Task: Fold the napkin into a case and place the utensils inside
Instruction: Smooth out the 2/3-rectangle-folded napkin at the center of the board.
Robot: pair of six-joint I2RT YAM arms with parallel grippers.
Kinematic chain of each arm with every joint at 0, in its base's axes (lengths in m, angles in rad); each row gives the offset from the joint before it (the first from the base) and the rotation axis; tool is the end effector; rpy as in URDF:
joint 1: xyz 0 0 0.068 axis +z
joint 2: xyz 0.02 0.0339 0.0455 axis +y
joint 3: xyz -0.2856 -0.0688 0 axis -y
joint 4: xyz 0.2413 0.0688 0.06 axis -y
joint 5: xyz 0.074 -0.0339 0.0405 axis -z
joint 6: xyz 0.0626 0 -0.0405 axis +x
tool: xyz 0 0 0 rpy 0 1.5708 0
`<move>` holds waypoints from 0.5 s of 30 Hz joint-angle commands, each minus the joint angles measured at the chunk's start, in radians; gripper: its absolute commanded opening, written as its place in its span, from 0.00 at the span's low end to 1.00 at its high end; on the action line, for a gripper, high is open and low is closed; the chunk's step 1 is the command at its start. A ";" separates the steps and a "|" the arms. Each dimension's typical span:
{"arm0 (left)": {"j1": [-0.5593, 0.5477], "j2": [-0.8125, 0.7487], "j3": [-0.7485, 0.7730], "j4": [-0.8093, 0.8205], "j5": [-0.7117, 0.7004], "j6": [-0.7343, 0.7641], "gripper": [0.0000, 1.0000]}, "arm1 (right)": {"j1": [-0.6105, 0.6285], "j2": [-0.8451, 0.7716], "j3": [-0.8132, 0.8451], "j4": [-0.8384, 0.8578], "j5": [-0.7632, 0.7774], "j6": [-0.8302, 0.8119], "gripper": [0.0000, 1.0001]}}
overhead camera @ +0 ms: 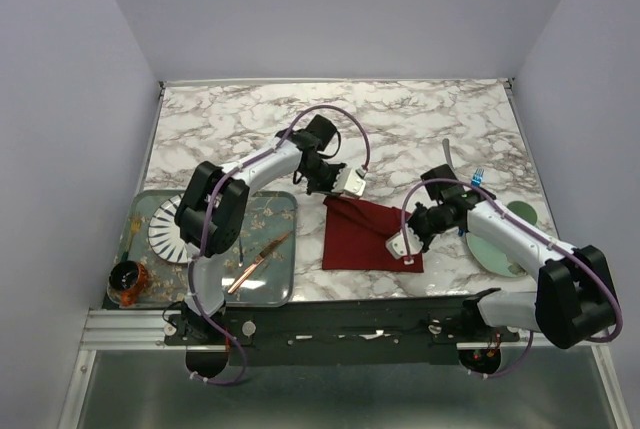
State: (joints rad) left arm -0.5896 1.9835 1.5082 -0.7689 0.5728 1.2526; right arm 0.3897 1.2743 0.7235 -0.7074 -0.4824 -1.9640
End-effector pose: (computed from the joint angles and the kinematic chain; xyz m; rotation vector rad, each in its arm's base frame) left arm 0.3279 -0.2602 0.1981 2.1408 1.4684 -0.5830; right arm 0.1864 0.1079 0.1883 -2.4207 0.8979 0.1600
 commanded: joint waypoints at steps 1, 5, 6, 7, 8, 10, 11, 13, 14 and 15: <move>-0.019 -0.060 -0.051 -0.021 -0.021 -0.054 0.00 | -0.026 -0.027 -0.013 -0.038 0.008 0.008 0.01; -0.038 -0.074 -0.074 -0.017 -0.030 -0.104 0.00 | -0.038 -0.029 -0.019 -0.037 0.014 0.019 0.02; -0.042 -0.077 -0.078 -0.015 -0.033 -0.123 0.00 | -0.041 -0.029 -0.019 -0.038 0.016 0.025 0.03; -0.045 -0.078 -0.083 -0.013 -0.037 -0.133 0.00 | -0.045 -0.029 -0.021 -0.037 0.022 0.028 0.04; -0.055 -0.081 -0.092 -0.013 -0.040 -0.139 0.00 | -0.046 -0.032 -0.022 -0.037 0.025 0.030 0.04; -0.064 -0.083 -0.098 -0.010 -0.051 -0.168 0.00 | -0.046 -0.035 -0.032 -0.035 0.036 0.031 0.08; -0.068 -0.081 -0.103 -0.009 -0.056 -0.180 0.00 | -0.048 -0.036 -0.035 -0.033 0.041 0.033 0.10; -0.088 -0.080 -0.111 -0.009 -0.065 -0.203 0.00 | -0.048 -0.038 -0.044 -0.030 0.053 0.034 0.14; -0.096 -0.080 -0.120 -0.010 -0.085 -0.209 0.00 | -0.048 -0.038 -0.052 -0.029 0.057 0.034 0.15; -0.104 -0.080 -0.126 -0.009 -0.094 -0.214 0.00 | -0.048 -0.038 -0.056 -0.029 0.062 0.034 0.16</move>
State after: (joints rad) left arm -0.6579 1.9438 1.4094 -0.7681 0.5262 1.0992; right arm 0.3485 1.2560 0.7040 -0.7124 -0.4583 -1.9404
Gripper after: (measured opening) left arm 0.009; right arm 0.131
